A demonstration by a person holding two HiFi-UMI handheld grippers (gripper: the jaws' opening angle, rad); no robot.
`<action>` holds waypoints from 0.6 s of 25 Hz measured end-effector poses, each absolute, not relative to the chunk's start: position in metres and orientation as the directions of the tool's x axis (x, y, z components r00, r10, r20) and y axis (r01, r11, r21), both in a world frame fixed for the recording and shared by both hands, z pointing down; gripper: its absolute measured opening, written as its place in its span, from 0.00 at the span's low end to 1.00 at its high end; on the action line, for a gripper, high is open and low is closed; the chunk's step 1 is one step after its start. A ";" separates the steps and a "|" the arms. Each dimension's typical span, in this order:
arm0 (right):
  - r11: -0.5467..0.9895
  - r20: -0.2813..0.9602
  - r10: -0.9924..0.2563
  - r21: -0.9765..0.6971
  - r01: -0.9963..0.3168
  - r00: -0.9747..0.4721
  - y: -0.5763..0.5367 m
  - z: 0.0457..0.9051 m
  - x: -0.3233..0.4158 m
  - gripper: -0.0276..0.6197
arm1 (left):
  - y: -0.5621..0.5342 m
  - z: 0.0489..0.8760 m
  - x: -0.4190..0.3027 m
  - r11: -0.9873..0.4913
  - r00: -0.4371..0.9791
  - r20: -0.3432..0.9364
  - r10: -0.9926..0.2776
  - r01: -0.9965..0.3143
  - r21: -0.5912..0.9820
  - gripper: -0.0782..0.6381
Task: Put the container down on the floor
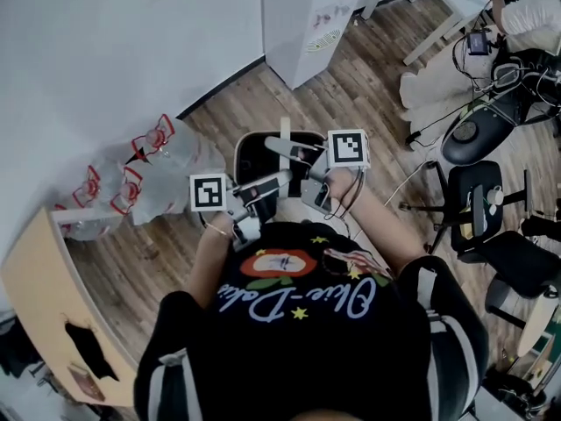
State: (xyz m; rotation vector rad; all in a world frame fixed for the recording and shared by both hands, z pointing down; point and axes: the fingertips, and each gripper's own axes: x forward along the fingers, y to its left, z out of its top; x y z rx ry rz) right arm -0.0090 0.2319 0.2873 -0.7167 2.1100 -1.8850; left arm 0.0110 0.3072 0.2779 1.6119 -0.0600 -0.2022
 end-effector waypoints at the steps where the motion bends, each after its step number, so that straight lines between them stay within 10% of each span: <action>1: 0.060 0.154 -0.497 -0.976 -0.211 -0.854 0.231 0.286 -0.009 0.12 | 0.306 0.277 0.011 -0.060 0.982 -0.097 -0.160 0.089 0.994 0.19; 15: 0.041 0.167 -0.550 -0.973 -0.226 -0.818 0.178 0.282 -0.051 0.12 | 0.254 0.276 -0.036 -0.056 0.989 -0.095 -0.112 0.089 0.994 0.19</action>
